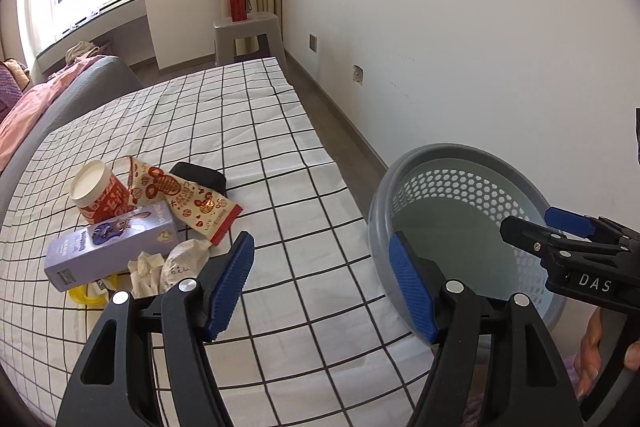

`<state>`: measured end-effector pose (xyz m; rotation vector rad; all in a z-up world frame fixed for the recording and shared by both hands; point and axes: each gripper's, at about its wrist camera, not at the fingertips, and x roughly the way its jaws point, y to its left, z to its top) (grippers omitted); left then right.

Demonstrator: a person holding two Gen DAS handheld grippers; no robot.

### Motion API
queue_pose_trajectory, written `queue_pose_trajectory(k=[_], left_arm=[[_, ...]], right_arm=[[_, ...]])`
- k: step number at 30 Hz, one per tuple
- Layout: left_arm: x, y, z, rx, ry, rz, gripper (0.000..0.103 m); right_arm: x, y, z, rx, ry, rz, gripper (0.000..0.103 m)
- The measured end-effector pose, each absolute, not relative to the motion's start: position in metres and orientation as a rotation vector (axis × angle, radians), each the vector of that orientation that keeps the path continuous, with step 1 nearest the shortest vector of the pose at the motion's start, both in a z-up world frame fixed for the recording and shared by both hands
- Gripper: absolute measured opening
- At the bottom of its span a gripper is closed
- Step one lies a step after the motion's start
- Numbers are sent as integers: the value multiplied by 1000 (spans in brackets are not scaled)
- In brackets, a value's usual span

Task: Collect trash
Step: 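Move both open tools back over the remaining trash on the bed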

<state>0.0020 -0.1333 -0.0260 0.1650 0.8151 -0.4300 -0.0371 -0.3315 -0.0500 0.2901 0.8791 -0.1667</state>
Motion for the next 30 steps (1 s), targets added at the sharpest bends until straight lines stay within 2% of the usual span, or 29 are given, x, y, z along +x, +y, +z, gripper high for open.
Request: queue_pose_trajectory(k=[22,30], left_arm=[[-3,0,-20,142,744,-184,67],[-4,51,-32,133,761,-111,67]], right_arm=[[-6,-222,-40,185,859,51,90],[22,-171,-53,122,893,152,91]])
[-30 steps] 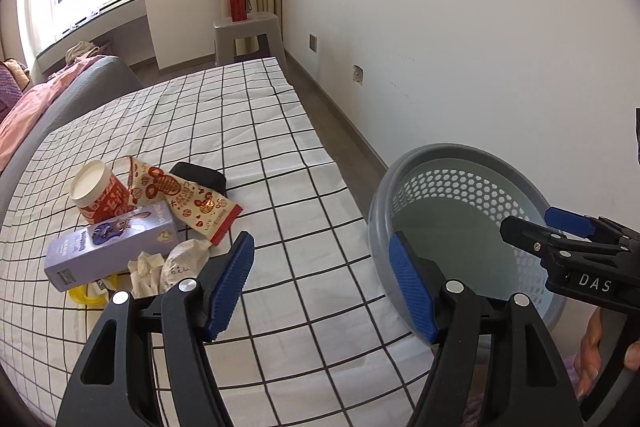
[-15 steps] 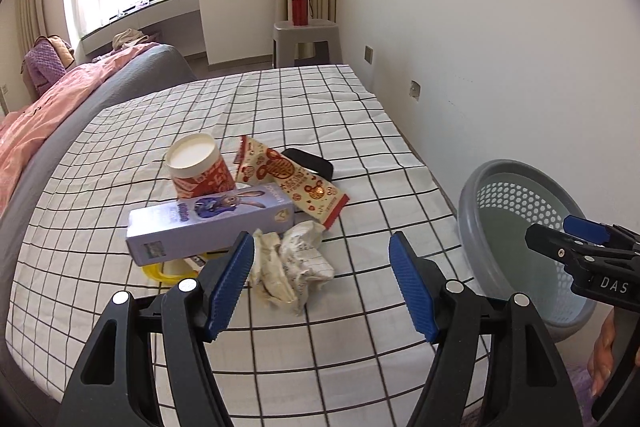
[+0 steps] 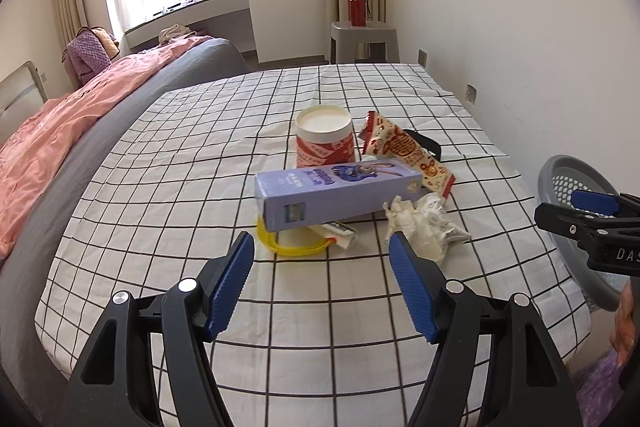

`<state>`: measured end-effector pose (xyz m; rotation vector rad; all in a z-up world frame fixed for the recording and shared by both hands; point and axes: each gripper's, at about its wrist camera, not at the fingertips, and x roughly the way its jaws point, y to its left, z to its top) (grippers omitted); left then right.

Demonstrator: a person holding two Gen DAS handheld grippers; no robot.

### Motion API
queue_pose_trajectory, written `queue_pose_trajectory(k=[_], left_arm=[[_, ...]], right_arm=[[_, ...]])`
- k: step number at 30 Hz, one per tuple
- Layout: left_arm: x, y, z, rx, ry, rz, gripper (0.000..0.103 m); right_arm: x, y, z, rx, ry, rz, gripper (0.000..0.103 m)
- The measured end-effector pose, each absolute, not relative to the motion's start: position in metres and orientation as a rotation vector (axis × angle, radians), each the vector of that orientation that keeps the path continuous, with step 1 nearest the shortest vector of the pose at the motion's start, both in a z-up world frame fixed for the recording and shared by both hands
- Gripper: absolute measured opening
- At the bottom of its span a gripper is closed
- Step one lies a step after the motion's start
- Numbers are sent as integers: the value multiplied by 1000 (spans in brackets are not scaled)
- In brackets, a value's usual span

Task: Collect trash
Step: 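Move both open tools back over the remaining trash on the bed, then grasp the crumpled paper with the right tool while the left tool grasps a white strip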

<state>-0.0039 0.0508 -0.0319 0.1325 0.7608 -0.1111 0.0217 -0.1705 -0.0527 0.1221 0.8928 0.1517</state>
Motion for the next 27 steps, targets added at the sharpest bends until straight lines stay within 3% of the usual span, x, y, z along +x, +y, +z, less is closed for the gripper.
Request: queue_pose_trajectory(k=[23,25,27], left_arm=[[16,96,-54,58,838,-39,67],[17,95,-56,58,846,-41,67],[19,95,-58,53,855,-43,67]], right_arm=[[76,-78,-96,-5,995,265,97],[78,-76,-98,3,999,274,95],[78,-74,-98,-1,1008,280,81]])
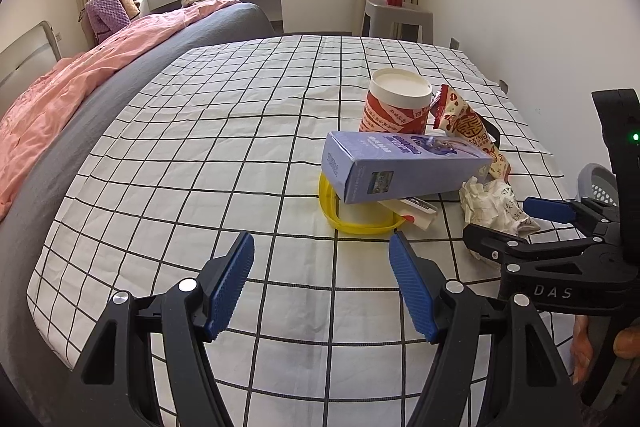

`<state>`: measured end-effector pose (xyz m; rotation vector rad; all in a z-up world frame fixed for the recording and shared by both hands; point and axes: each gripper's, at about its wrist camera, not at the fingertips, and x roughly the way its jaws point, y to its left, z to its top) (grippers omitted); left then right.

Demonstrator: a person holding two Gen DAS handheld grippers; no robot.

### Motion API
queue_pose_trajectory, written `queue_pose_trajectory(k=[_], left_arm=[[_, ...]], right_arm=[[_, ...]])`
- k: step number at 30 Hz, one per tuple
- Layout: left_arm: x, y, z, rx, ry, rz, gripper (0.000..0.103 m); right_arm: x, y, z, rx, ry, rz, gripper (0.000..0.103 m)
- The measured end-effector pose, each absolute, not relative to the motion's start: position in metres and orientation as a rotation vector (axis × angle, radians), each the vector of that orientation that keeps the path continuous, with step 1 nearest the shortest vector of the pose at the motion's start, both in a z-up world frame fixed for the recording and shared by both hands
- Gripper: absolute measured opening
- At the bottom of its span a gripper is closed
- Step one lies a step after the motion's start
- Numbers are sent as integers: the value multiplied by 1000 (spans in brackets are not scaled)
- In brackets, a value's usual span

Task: Collect trash
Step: 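Grasp the crumpled paper with the right tool while the left tool grasps a white strip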

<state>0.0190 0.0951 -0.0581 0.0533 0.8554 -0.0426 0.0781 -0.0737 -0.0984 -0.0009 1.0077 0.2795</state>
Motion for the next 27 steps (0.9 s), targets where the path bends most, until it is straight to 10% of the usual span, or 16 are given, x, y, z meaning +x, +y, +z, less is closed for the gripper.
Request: queue_pose_trajectory(k=[6,27], left_arm=[[22,94,-63,40,873,-42,67],[32,42,-76,18,879,-88,67]], right_arm=[[75,-74,-100,1,1032,298,48],[51,-135,-73,188,986,289,47]])
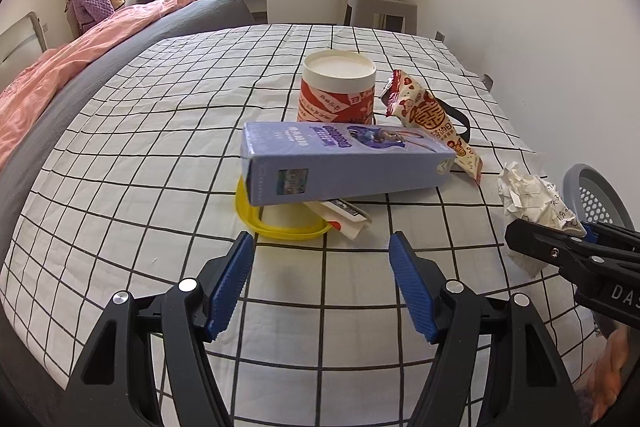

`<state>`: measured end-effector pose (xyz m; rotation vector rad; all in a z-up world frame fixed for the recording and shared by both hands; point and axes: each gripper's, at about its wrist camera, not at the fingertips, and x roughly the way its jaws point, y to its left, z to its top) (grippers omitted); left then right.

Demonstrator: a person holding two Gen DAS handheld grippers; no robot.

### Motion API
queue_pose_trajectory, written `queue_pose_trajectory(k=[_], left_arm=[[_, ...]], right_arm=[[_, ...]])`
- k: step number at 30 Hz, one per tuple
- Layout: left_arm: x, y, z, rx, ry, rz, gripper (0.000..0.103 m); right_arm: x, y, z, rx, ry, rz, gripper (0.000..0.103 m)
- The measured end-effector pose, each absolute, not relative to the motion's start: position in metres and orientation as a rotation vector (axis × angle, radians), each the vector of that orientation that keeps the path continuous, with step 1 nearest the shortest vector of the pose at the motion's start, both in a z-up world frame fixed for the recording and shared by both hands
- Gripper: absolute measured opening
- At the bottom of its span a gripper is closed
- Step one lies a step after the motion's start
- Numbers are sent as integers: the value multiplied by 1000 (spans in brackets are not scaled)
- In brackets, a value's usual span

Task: Collect trash
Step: 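Grasp the crumpled paper with the right tool while the left tool grasps a white strip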

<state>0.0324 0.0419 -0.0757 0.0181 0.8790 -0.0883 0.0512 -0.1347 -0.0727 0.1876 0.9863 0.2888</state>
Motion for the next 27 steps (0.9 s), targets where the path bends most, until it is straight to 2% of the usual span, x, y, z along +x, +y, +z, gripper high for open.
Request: queue_pose_trajectory(k=[8,11,13,15,21,27], left_arm=[[49,31,-86,21,891,-48,65],[51,27,-87,33,879,-31,55],[53,27,-87,25,883,-36,38],[54,28,-88,17,889,-37,29],[46,36,-83,-8,888,-54,18],[34,43,-79,-17,899,-68,16]], right_arm=[[45,-146,-64,206,961,314,47],[43,-148,-62,209,958,321,47],[42,-150,-60,209,951,323,47],[41,-151,-60,210,949,325,47],[40,-153,-60,210,949,326,47],[39,-154,-61,219,950,326,47]])
